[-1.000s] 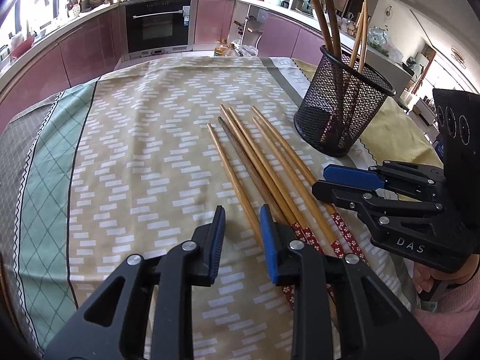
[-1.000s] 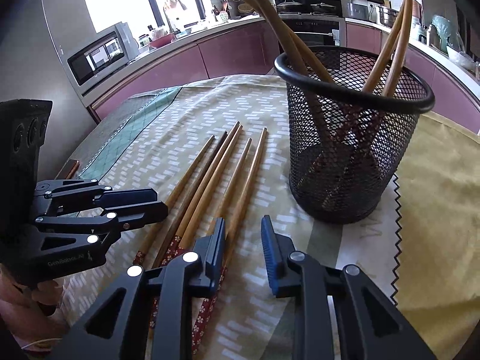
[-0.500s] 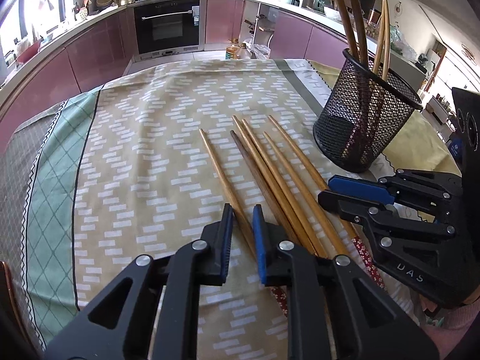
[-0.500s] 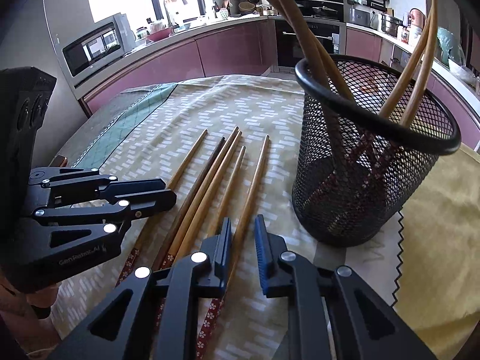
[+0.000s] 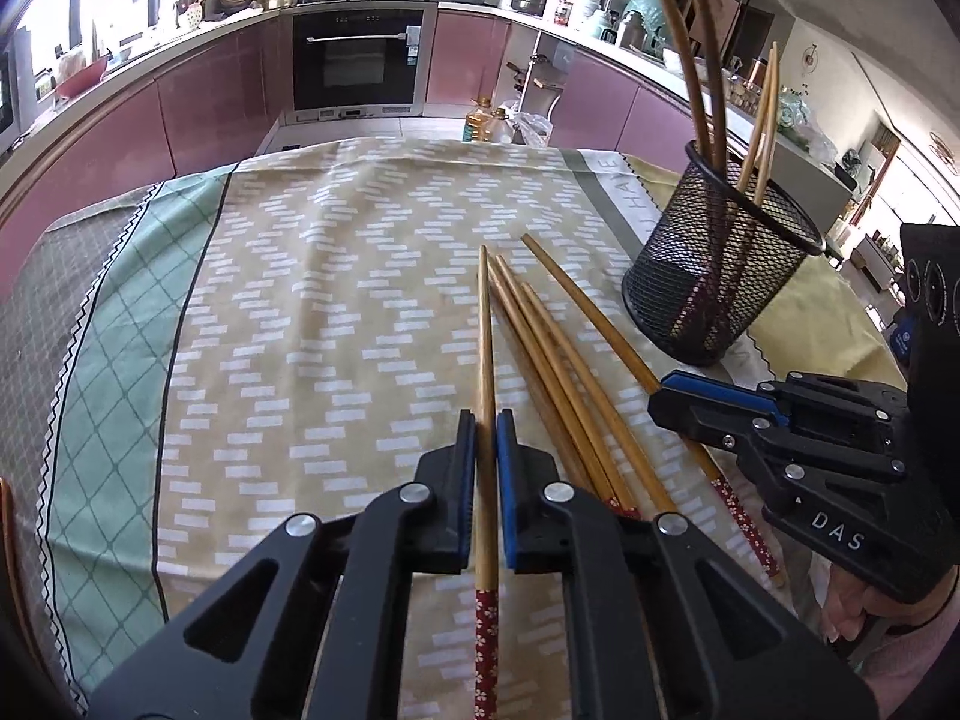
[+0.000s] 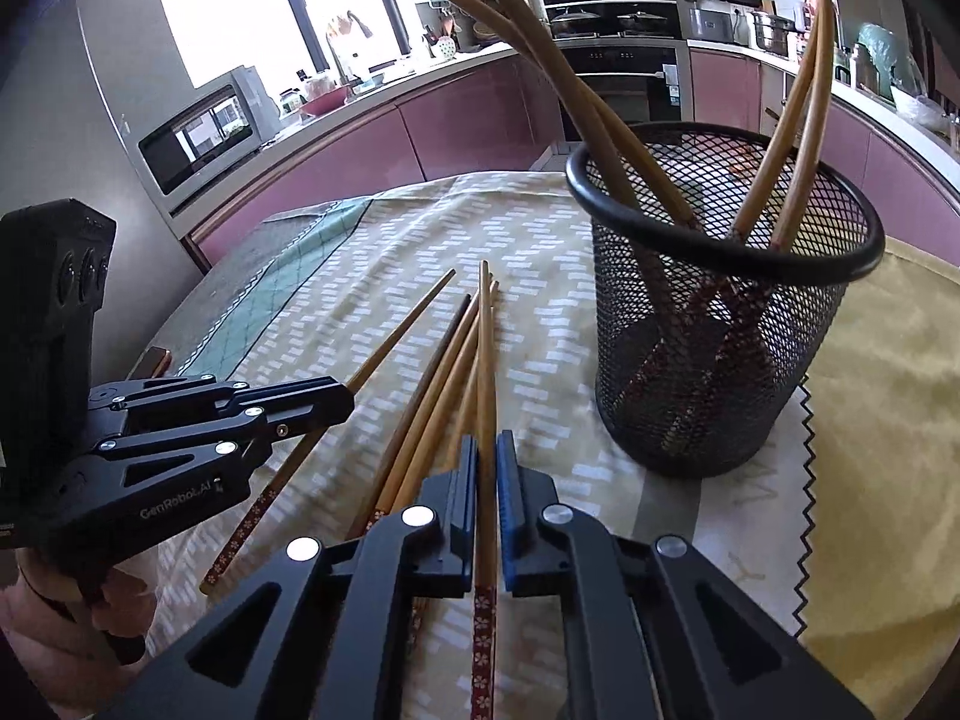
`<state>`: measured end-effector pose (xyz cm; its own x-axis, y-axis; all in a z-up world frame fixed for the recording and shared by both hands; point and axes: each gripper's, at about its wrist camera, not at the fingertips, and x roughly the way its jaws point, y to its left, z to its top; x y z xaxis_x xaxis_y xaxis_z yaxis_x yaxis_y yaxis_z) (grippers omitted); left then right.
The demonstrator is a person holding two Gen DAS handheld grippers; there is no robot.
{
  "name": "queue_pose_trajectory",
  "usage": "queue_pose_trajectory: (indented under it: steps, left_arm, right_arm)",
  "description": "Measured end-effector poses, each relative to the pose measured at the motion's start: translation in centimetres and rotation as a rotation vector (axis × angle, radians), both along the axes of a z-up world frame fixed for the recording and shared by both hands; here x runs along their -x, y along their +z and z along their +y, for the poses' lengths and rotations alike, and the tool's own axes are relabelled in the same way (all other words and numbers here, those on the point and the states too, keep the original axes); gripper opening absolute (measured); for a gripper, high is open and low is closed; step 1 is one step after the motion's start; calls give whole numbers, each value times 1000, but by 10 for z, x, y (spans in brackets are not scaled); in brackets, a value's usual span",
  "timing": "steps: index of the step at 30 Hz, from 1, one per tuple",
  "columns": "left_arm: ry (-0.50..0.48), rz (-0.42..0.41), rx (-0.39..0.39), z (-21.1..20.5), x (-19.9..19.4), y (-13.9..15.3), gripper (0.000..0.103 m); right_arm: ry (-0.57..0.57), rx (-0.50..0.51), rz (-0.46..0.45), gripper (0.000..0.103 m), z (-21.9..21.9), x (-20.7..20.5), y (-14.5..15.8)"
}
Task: Organize utensils
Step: 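Close the right tool on a chopstick while the left tool grasps another chopstick, then lift the right tool's chopstick upright toward the cup while the left tool lifts its own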
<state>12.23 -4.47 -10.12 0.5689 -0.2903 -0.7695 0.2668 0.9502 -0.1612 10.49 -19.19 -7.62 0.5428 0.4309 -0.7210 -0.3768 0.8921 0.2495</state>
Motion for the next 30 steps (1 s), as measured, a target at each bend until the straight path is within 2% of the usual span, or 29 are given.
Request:
queue_pose_trajectory:
  steps: [3, 9, 19, 27, 30]
  left_arm:
    - [-48, 11, 14, -3, 11, 1, 8]
    - [-101, 28, -12, -13, 20, -7, 8]
    - [-135, 58, -22, -13, 4, -11, 8]
    - [-139, 74, -12, -16, -10, -11, 8]
    - [-133, 68, -1, -16, -7, -9, 7]
  right_arm:
    - [37, -10, 5, 6, 2, 3, 2]
    - [67, 34, 35, 6, 7, 3, -4]
    - [78, 75, 49, 7, 10, -1, -5]
    - [72, 35, 66, 6, 7, -4, -9]
    - [80, 16, 42, 6, 3, 4, -5]
